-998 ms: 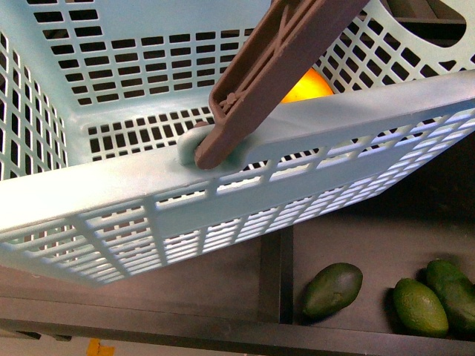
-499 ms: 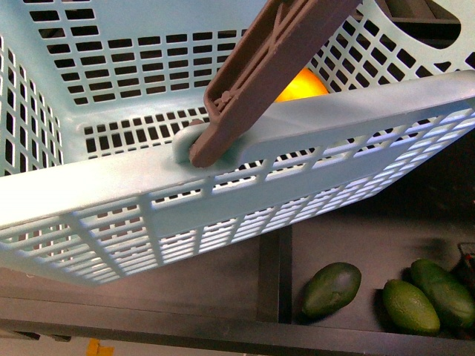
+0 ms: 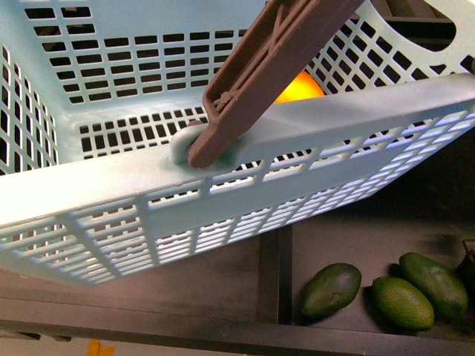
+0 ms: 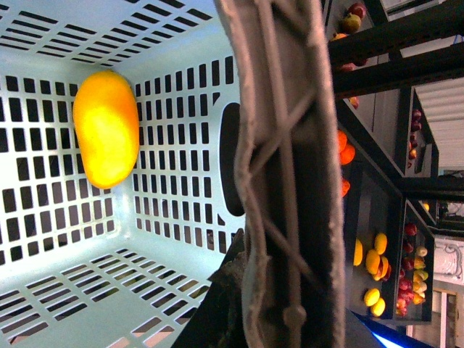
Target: Pick mango and avocado into basket
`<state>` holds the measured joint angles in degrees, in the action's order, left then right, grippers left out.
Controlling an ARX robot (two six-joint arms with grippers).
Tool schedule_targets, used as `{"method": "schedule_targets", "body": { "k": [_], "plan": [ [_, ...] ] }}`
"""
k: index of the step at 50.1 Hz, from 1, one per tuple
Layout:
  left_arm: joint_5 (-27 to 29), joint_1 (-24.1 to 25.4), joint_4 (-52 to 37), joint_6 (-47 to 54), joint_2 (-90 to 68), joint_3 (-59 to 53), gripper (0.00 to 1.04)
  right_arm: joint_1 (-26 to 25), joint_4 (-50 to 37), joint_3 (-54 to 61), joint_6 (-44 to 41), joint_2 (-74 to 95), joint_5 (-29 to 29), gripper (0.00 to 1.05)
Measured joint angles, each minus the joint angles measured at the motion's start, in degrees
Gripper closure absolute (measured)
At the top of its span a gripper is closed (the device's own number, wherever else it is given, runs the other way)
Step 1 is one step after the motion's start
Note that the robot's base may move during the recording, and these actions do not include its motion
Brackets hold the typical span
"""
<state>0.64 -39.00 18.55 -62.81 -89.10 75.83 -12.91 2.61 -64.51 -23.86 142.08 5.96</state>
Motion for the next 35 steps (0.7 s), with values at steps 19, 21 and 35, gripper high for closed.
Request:
{"method": "schedule_targets", "body": {
  "k": [19,21,35],
  "plan": [
    [-0.09,0.02,0.0,0.02,0.0,0.0,1.0,-3.69,2.08,1.77,-7.52,-0.74,-0.22,0.09],
    [-0.17,0.02,0.0,-0.02,0.0,0.0,1.0,-4.0,2.16,2.54,-8.63,-0.96,-0.28,0.09],
    [-0.2,0.02,0.0,-0.02,0.0,0.0,1.0,-3.43,2.34,5.03,-12.44,-1.18,0.11,0.09]
  ]
}}
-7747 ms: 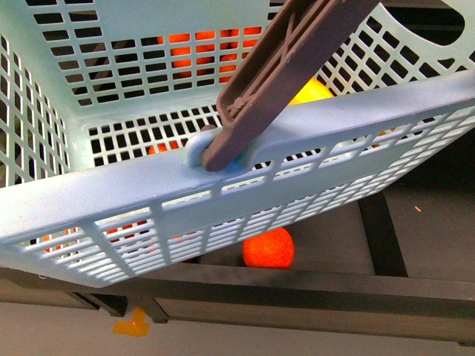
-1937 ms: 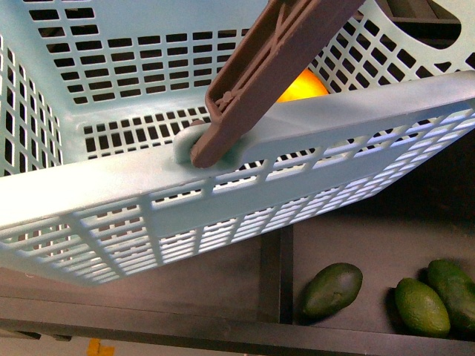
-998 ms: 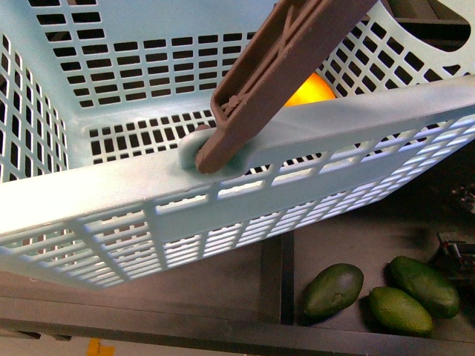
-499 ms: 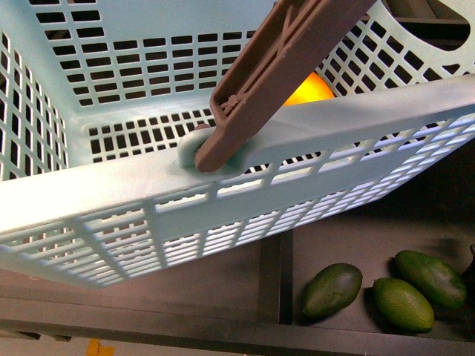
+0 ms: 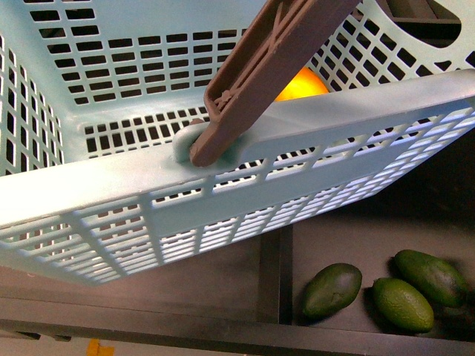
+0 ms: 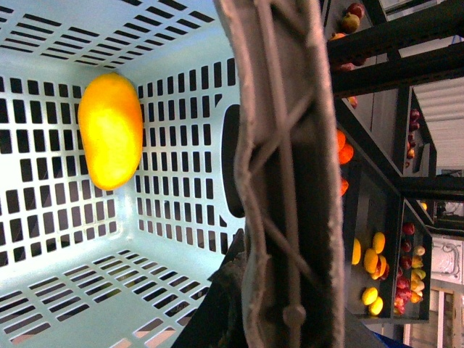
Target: Pick mango and avocado into basket
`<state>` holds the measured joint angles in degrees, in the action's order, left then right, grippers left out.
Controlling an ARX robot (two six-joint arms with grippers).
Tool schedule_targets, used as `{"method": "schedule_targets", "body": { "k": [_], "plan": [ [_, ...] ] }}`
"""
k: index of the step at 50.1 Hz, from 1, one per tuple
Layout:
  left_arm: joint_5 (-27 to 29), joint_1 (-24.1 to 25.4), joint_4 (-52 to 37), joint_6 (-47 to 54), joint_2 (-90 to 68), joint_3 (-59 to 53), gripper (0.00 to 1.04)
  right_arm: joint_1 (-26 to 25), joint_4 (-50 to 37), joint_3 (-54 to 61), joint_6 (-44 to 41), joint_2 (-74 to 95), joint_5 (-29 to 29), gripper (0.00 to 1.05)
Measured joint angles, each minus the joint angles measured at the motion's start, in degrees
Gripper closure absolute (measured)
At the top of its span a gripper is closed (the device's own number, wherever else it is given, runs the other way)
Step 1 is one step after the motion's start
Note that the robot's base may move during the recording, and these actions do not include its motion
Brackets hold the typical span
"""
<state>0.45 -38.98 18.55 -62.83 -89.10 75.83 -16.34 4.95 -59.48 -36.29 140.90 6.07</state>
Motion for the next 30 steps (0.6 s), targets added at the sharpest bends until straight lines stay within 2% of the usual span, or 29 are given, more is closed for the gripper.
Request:
{"method": "schedule_targets", "body": {
  "k": [11,30],
  "plan": [
    [-0.09,-0.02,0.0,-0.02,0.0,0.0,1.0,1.38,0.96,0.09,-2.49,-0.7,0.28,0.09],
    [0.04,0.0,0.0,0.0,0.0,0.0,1.0,0.13,1.09,0.96,-6.01,-0.72,-1.99,0.09]
  ]
}}
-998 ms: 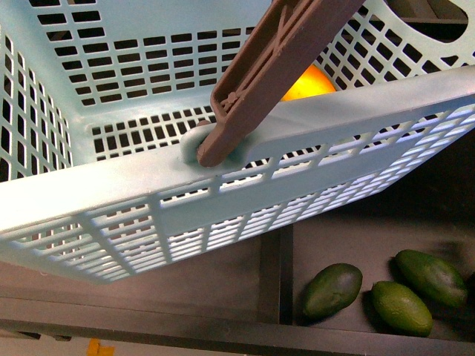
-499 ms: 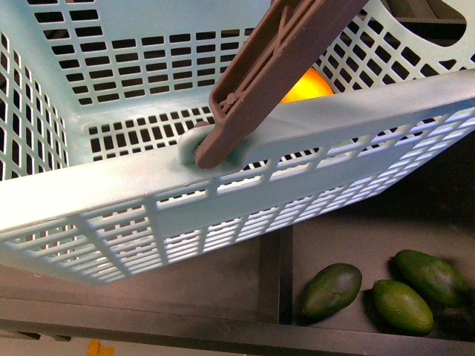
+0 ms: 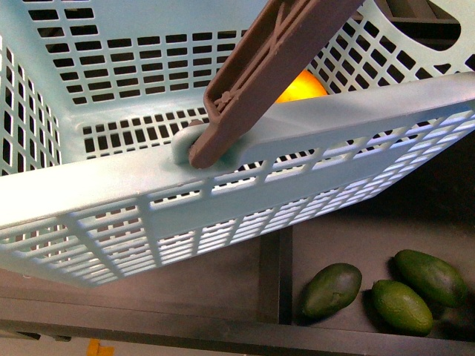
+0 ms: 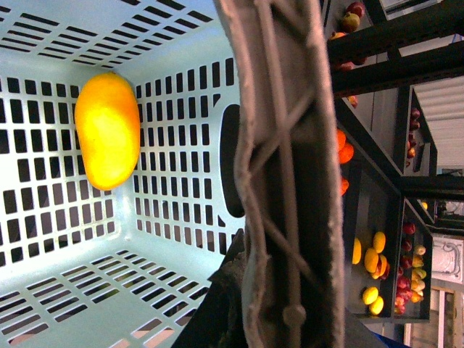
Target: Pick mango and avocado into basket
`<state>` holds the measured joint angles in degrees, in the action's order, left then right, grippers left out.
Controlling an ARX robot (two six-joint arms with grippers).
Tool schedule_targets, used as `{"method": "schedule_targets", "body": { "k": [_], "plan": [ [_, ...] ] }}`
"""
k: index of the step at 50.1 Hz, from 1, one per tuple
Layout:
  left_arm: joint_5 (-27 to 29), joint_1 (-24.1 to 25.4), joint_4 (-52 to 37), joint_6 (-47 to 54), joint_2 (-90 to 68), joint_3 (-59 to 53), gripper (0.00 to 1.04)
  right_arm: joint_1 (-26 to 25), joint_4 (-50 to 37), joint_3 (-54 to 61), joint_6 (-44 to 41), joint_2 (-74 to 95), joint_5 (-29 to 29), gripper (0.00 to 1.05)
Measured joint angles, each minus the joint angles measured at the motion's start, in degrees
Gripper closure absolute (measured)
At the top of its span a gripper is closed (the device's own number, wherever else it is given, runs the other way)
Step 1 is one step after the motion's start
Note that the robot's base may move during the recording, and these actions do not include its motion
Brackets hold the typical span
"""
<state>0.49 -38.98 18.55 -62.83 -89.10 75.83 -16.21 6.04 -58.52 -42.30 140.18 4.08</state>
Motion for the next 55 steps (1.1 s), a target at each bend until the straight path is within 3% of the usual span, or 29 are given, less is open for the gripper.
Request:
{"method": "schedule_targets", "body": {
  "k": [9,20,34,46,55],
  "plan": [
    [-0.11,0.0,0.0,-0.02,0.0,0.0,1.0,-0.04,-0.46,0.5,-0.55,0.0,-0.13,0.09],
    [-0.09,0.0,0.0,0.0,0.0,0.0,1.0,0.02,-0.74,0.63,-0.66,0.0,-0.07,0.34],
    [-0.07,0.0,0.0,0.0,0.0,0.0,1.0,-0.07,-0.74,0.5,-0.37,-0.07,0.5,0.34],
    [-0.11,-0.02,0.0,0.0,0.0,0.0,1.0,-1.22,-2.03,-0.13,6.21,-2.95,7.1,0.35],
    [-0.04,0.0,0.0,0.0,0.0,0.0,1.0,-5.07,-6.4,0.59,15.02,-12.98,13.86,0.35]
  ]
}}
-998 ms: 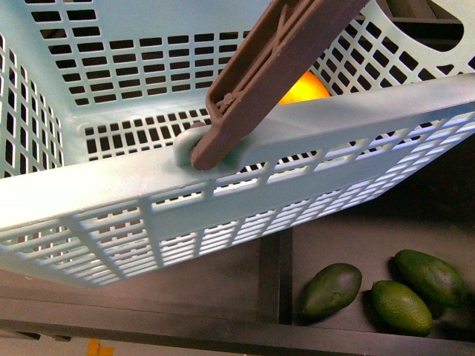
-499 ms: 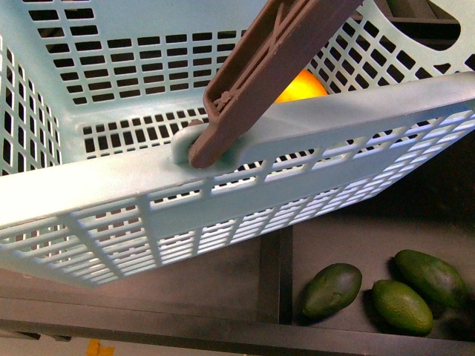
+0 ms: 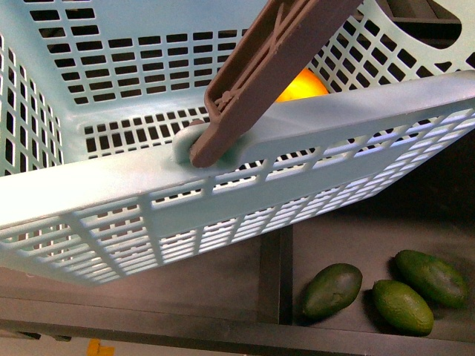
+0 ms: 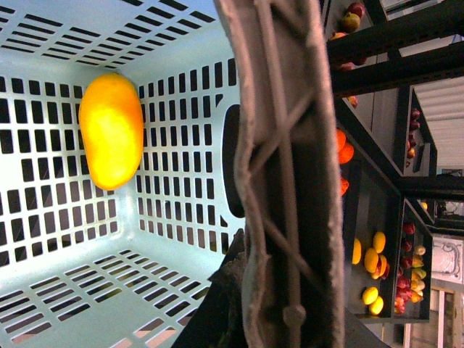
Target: Pick mango and avocado into basket
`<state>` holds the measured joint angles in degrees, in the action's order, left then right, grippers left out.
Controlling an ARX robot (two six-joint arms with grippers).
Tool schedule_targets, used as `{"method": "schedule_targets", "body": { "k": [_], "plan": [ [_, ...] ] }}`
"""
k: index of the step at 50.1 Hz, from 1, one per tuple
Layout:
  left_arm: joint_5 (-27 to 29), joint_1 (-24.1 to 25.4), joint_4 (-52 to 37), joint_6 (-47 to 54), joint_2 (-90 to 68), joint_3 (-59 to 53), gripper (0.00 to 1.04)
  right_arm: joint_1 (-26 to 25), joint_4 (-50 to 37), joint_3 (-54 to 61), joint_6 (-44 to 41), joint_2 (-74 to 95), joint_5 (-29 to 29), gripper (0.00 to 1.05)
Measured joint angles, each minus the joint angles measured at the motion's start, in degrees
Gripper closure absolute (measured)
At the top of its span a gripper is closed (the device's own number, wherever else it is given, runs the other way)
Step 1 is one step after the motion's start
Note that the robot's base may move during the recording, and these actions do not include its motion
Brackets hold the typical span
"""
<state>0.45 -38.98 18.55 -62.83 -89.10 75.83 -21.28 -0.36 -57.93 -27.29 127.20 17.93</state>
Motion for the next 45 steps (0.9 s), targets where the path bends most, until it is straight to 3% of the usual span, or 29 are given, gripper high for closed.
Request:
{"method": "schedule_targets", "body": {
  "k": [12,22,33,42,45],
  "plan": [
    [-0.04,0.0,0.0,-0.02,0.0,0.0,1.0,-3.91,-2.73,7.93,6.64,-18.05,7.37,0.35],
    [-0.07,0.0,0.0,0.0,0.0,0.0,1.0,-1.53,-2.8,13.84,12.13,-36.83,11.43,0.35],
    [-0.04,0.0,0.0,-0.02,0.0,0.0,1.0,9.77,-5.14,12.76,21.51,-48.87,8.13,0.35],
    [0.0,0.0,0.0,0.0,0.0,0.0,1.0,26.6,-9.05,8.59,28.96,-47.5,2.56,0.35],
    [-0.02,0.0,0.0,0.0,0.0,0.0,1.0,29.42,-9.79,7.32,30.34,-46.21,1.55,0.35]
  ]
}}
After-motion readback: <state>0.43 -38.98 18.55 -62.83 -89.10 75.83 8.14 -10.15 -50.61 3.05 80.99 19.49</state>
